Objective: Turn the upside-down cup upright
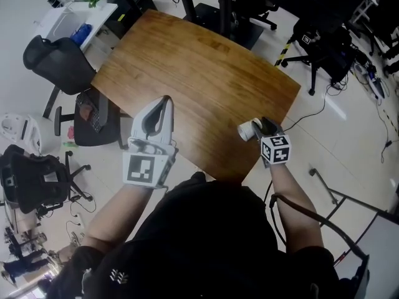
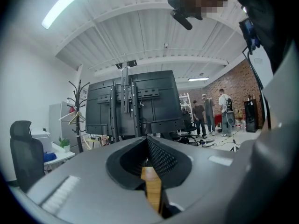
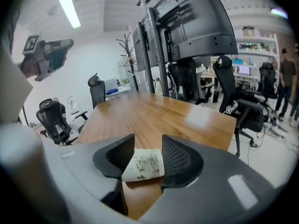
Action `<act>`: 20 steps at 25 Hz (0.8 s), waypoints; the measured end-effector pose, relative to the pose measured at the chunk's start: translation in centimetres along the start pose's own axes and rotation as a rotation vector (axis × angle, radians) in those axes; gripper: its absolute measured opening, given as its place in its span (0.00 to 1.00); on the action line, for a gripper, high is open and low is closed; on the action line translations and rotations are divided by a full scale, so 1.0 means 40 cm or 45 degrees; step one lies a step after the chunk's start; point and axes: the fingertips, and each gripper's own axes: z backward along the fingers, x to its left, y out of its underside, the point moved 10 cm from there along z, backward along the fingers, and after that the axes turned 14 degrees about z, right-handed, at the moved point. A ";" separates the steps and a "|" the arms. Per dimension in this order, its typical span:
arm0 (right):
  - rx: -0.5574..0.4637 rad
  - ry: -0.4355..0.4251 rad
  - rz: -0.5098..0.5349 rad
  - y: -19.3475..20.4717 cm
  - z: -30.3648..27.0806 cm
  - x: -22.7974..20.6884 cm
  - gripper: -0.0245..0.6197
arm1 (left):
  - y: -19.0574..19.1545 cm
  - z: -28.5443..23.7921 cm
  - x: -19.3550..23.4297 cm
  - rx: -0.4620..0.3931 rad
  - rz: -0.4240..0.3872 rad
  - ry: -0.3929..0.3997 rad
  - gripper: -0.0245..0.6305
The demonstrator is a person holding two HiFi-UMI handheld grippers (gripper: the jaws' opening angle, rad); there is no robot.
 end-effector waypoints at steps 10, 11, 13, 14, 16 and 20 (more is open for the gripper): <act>0.071 -0.206 -0.339 0.058 -0.027 -0.030 0.31 | -0.017 -0.009 -0.013 0.005 -0.011 -0.005 0.04; 0.073 -0.205 -0.316 0.054 -0.028 -0.026 0.31 | -0.018 -0.009 -0.014 0.006 -0.012 -0.006 0.04; 0.074 -0.201 -0.258 0.045 -0.027 -0.020 0.30 | -0.018 -0.010 -0.018 0.003 -0.015 -0.006 0.04; 0.069 -0.195 -0.225 0.040 -0.025 -0.017 0.28 | -0.018 -0.010 -0.020 0.002 -0.016 -0.005 0.04; 0.049 -0.185 -0.160 0.024 -0.020 -0.009 0.19 | -0.018 -0.011 -0.023 0.003 -0.013 -0.004 0.04; 0.032 -0.189 -0.046 -0.004 -0.014 0.012 0.14 | -0.019 -0.013 -0.025 -0.009 -0.006 0.004 0.04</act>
